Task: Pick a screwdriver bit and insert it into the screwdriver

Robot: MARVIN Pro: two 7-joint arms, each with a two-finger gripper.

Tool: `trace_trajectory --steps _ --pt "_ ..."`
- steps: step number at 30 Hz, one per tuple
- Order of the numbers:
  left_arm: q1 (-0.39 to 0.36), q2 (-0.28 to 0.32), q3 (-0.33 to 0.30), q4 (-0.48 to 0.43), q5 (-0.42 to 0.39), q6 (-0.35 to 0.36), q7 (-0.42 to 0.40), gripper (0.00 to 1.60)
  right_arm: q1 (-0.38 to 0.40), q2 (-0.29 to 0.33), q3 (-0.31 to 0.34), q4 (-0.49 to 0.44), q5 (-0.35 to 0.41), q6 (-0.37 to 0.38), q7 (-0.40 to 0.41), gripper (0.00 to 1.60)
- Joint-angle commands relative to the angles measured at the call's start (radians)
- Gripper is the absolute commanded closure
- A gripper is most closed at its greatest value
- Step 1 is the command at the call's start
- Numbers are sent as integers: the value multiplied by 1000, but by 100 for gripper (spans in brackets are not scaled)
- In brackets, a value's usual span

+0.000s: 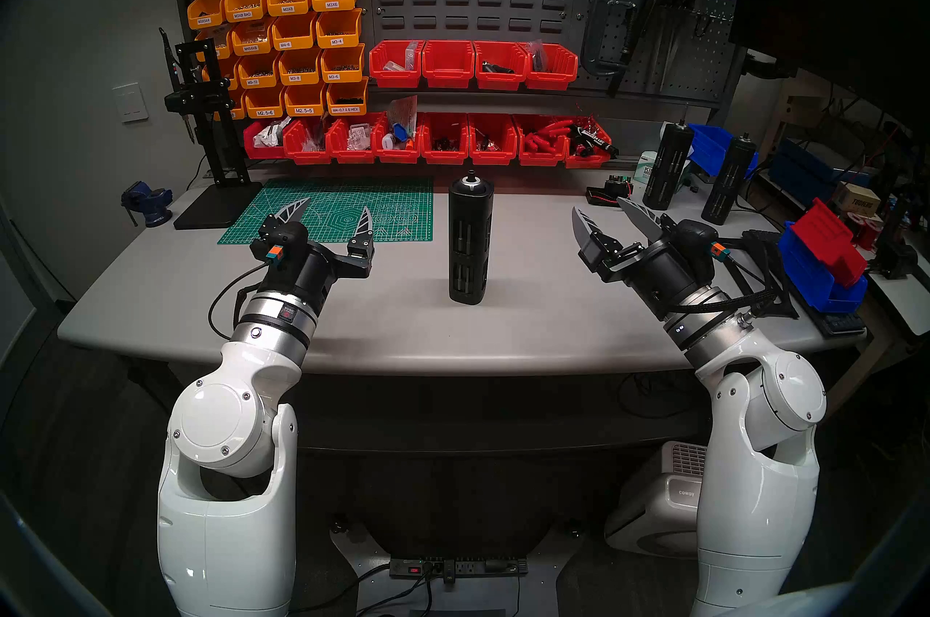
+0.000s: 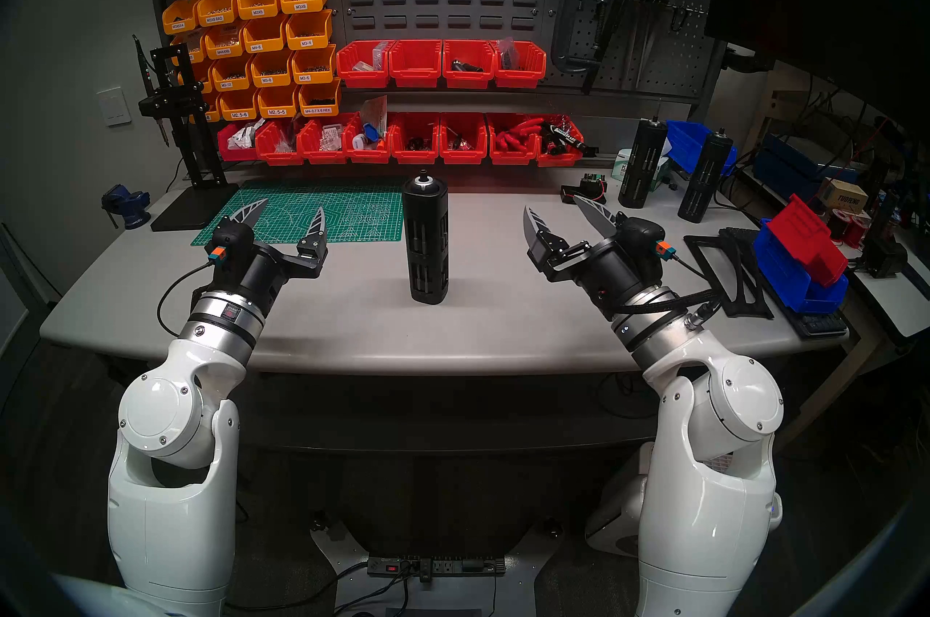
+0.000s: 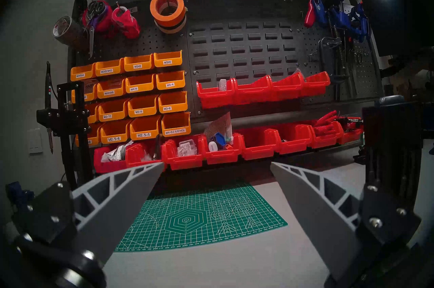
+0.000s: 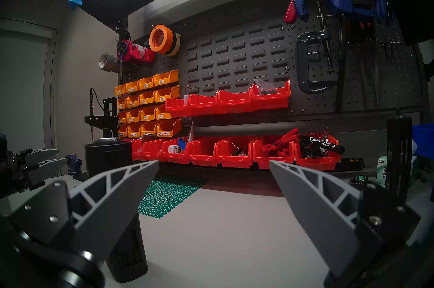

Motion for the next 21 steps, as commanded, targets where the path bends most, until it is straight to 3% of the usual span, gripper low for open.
trace_trajectory --steps 1,8,21 --pt "-13 2 1 -29 0 -12 1 0 42 24 -1 -3 26 17 29 0" --pt "-13 2 1 -29 0 -11 1 0 106 57 -23 41 96 95 106 0" --pt "-13 2 1 -28 -1 -10 1 0 231 149 -78 115 126 213 238 0"
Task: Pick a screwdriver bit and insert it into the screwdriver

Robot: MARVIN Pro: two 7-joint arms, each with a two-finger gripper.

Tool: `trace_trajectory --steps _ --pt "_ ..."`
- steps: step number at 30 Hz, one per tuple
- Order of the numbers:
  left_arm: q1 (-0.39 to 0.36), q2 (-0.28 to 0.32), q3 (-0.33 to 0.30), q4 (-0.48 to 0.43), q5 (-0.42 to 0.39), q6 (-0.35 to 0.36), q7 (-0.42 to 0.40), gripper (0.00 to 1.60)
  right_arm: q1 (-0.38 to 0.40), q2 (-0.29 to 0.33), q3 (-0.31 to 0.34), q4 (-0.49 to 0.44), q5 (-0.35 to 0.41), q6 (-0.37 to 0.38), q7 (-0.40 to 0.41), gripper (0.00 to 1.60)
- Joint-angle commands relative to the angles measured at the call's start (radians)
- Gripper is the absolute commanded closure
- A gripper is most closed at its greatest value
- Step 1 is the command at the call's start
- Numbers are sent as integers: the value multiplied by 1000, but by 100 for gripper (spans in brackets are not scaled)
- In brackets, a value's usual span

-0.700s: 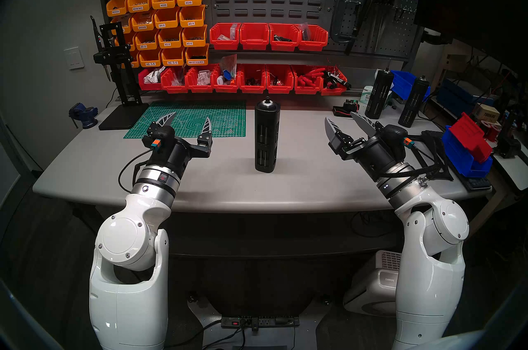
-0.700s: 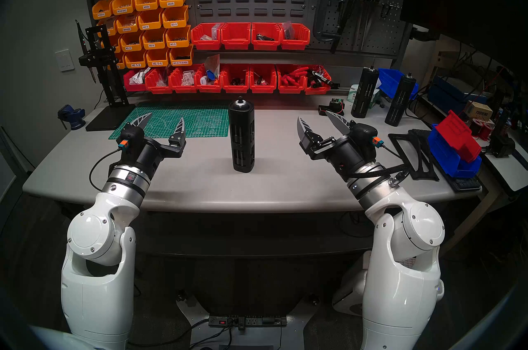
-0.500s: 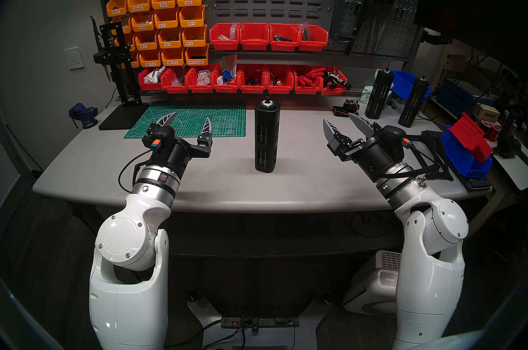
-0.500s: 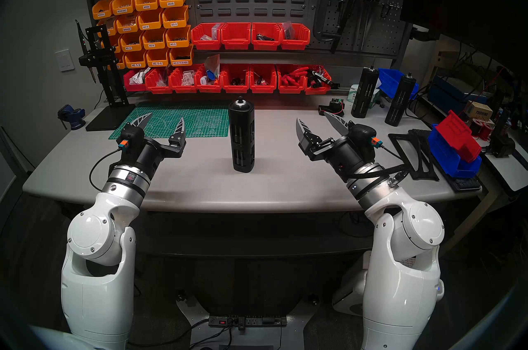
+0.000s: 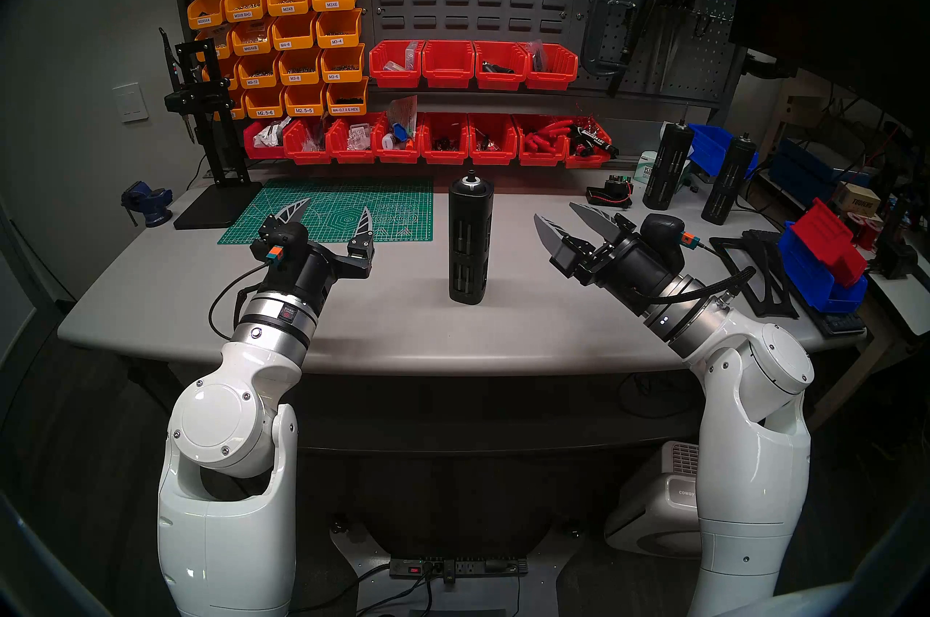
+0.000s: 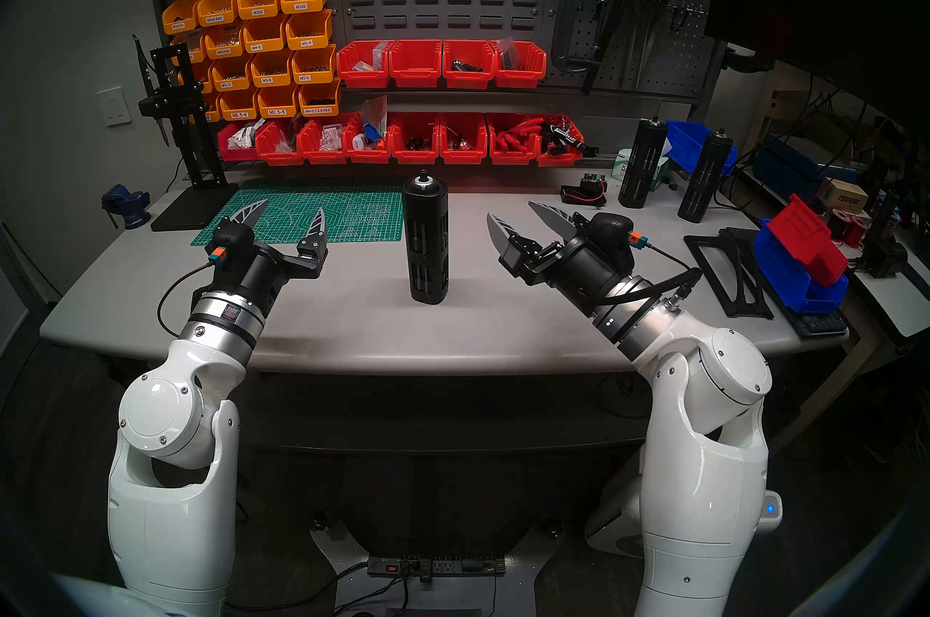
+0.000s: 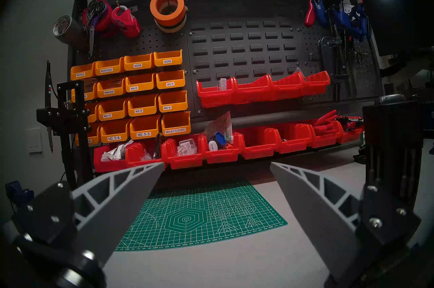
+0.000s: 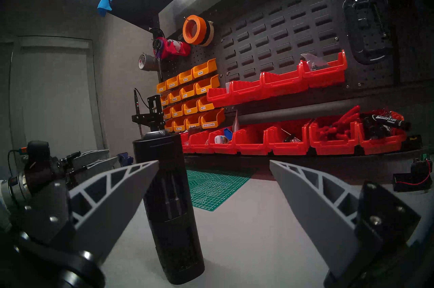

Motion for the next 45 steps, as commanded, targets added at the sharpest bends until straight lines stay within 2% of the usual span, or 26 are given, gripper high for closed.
trace_trajectory --steps 1,6,8,10,14,20,21,22,30,45 --pt "-14 2 1 -29 0 -12 0 0 113 67 -33 8 33 42 73 0" --pt "-14 2 1 -29 0 -11 0 0 146 115 -51 23 40 73 115 0" --pt "-14 2 2 -29 0 -11 0 0 186 121 -53 47 38 95 138 0" --pt "-14 2 2 -29 0 -11 0 0 182 129 -55 45 48 99 136 0" --pt "-14 2 2 -29 0 -11 0 0 232 167 -61 82 52 134 157 0" --pt "-14 2 2 -29 0 -11 0 0 259 202 -76 110 63 153 161 0" --pt "-14 2 2 -29 0 -11 0 0 286 203 -80 133 57 163 178 0" --pt "-14 2 2 -29 0 -11 0 0 277 207 -84 130 64 158 168 0" --pt "-14 2 2 -29 0 -11 1 0 365 217 -127 216 65 172 207 0" --pt "-13 2 2 -30 0 -12 1 0 417 235 -181 273 50 167 250 0"
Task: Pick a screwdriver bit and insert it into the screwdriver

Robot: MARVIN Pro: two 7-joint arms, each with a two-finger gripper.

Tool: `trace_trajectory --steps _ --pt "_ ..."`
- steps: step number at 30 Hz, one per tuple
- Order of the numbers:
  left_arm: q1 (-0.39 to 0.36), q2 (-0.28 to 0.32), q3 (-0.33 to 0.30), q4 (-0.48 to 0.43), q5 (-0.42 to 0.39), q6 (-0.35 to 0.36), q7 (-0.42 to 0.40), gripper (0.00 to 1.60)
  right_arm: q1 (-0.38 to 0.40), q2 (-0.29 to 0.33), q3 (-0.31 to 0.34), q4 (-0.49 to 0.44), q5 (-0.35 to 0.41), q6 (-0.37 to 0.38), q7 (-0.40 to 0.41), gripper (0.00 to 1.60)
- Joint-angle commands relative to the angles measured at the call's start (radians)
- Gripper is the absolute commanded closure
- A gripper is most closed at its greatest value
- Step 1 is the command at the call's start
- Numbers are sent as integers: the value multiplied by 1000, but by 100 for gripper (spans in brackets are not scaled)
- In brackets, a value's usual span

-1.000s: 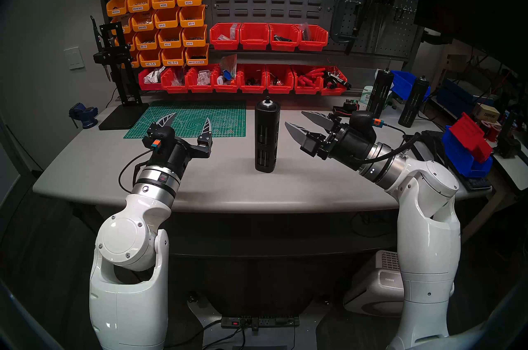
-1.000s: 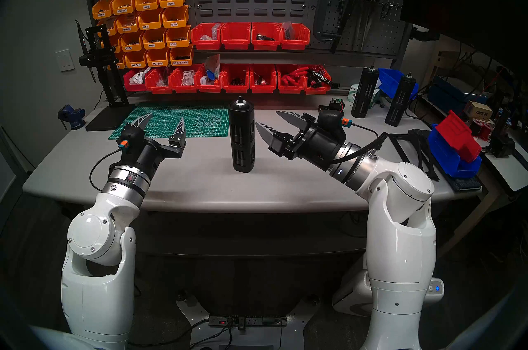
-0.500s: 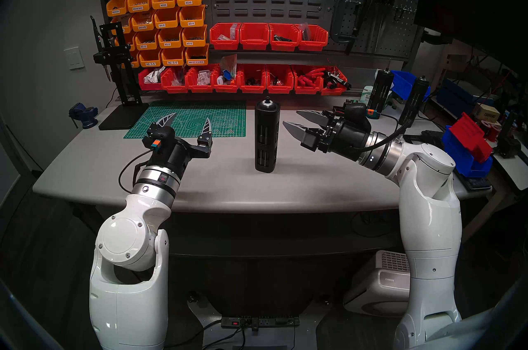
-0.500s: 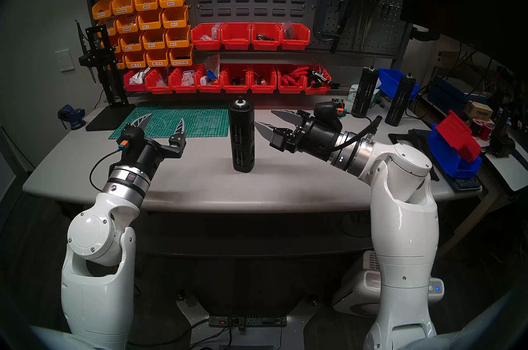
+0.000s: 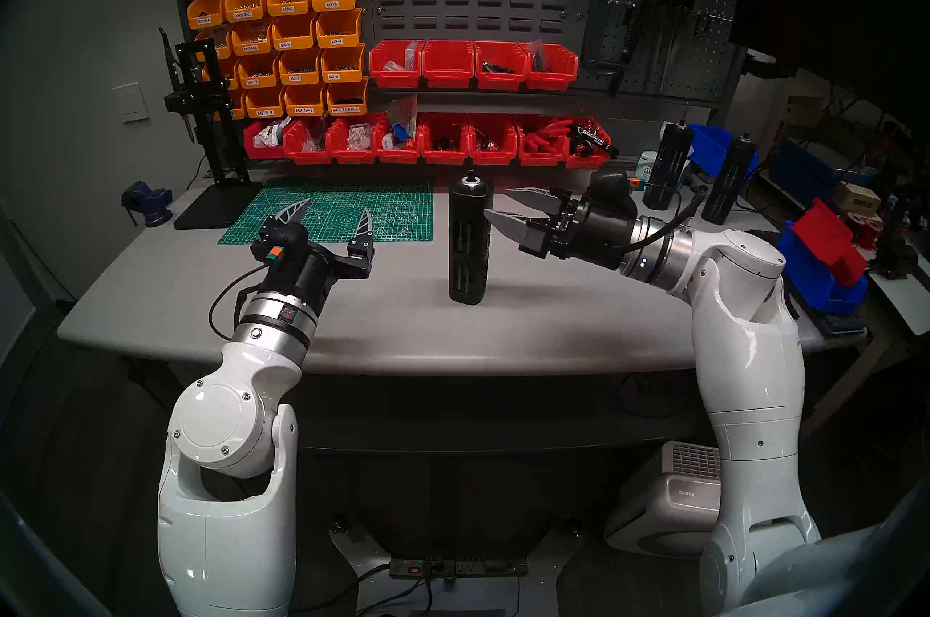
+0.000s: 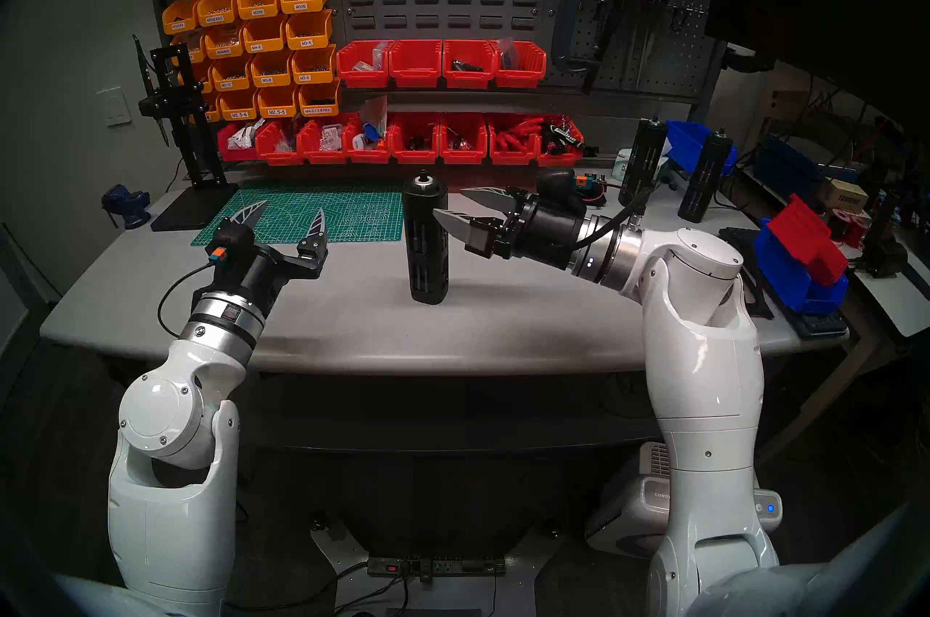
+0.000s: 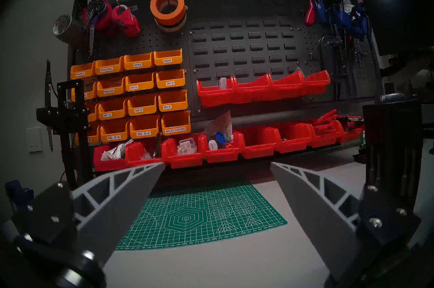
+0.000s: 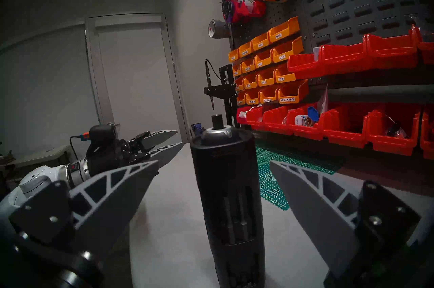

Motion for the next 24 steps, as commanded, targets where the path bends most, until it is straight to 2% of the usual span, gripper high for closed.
trace_trajectory --steps 1,12,24 --pt "-14 2 2 -31 1 -13 1 0 70 10 -15 7 0 -16 16 0" --pt "-14 2 2 -31 1 -13 1 0 145 13 -53 107 -21 -43 12 0" --pt "-14 2 2 -30 1 -13 1 0 204 8 -84 168 -13 -58 40 0"
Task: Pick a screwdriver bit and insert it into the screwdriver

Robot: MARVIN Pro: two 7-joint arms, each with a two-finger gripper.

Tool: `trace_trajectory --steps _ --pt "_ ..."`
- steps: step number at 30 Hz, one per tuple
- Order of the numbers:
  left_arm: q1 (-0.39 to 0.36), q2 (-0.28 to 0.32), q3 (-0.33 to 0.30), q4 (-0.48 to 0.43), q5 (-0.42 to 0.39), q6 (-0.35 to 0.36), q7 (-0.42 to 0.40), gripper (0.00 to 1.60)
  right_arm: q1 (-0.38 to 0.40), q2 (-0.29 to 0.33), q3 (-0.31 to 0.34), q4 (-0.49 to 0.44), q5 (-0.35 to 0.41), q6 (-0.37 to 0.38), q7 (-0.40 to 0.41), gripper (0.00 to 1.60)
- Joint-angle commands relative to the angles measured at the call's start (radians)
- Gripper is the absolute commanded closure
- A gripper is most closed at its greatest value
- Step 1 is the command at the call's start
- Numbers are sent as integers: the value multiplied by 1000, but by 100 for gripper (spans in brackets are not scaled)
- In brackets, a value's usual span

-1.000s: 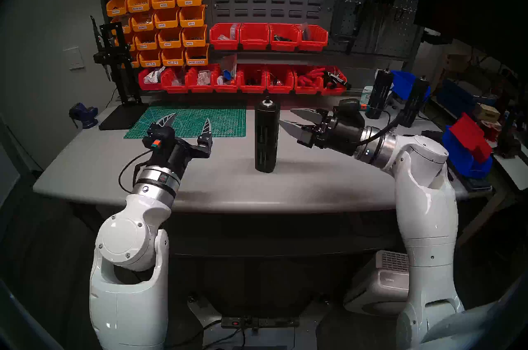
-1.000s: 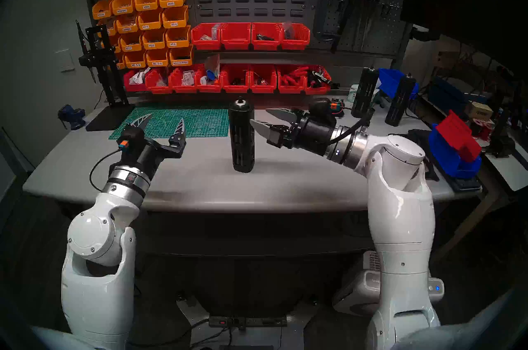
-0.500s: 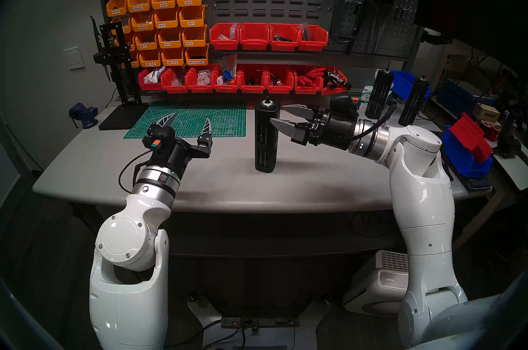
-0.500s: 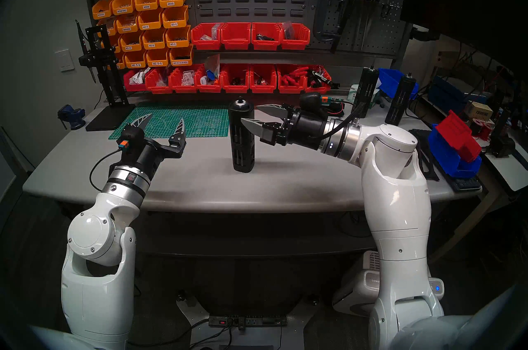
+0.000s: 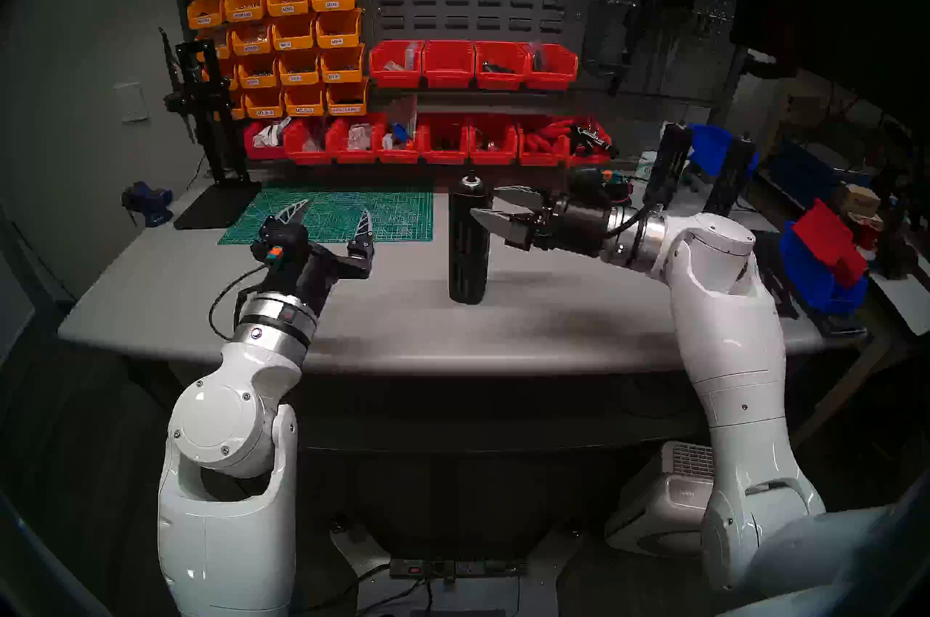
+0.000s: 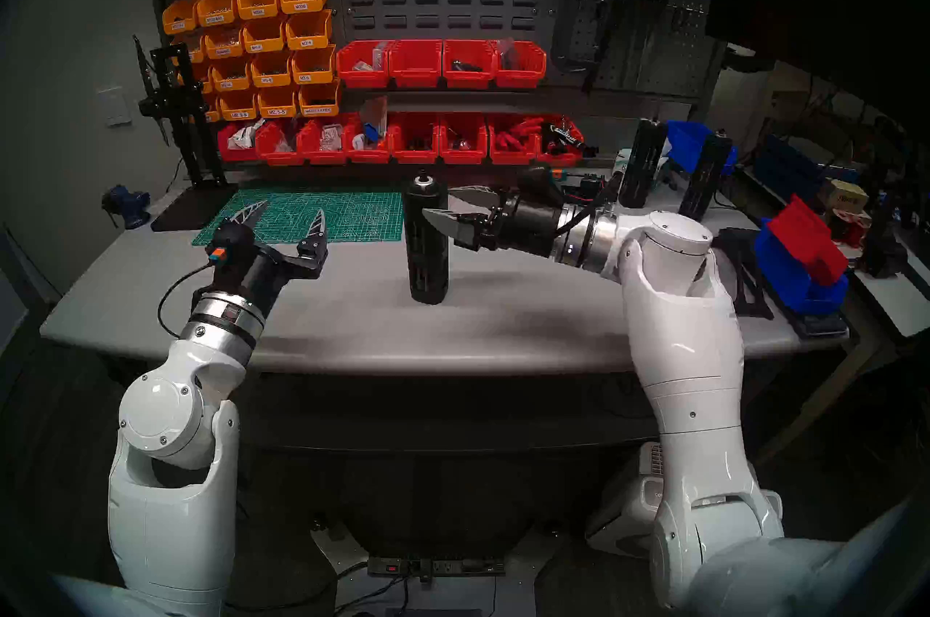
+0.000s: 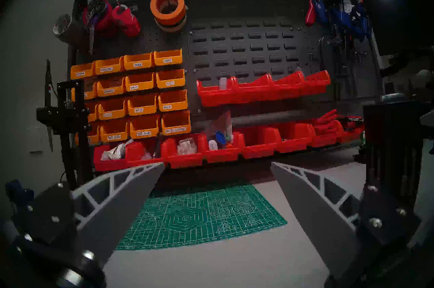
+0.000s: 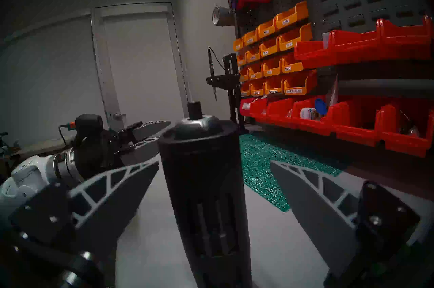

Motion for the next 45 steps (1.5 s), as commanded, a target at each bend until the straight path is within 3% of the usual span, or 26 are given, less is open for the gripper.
trace_trajectory --steps 1,30,31,32,33,34,35,45 --pt "-14 2 2 -30 1 -13 0 0 75 -7 1 -6 16 -7 16 0" --pt "-14 2 2 -31 1 -14 1 0 103 -18 -37 66 7 18 62 0" --pt "-14 2 2 -31 1 -13 1 0 102 -17 -38 63 4 15 61 30" --pt "-14 2 2 -31 1 -13 1 0 102 -18 -37 62 3 15 60 100" --pt "-14 2 2 -31 1 -13 1 0 102 -18 -37 62 3 15 60 100" --pt "-14 2 2 -31 1 -13 1 0 100 -18 -35 60 4 15 60 124" --pt "-14 2 2 -31 1 -13 1 0 98 -19 -33 58 4 14 60 160" --pt "-14 2 2 -31 1 -13 1 0 67 -15 -24 10 -23 -13 40 160"
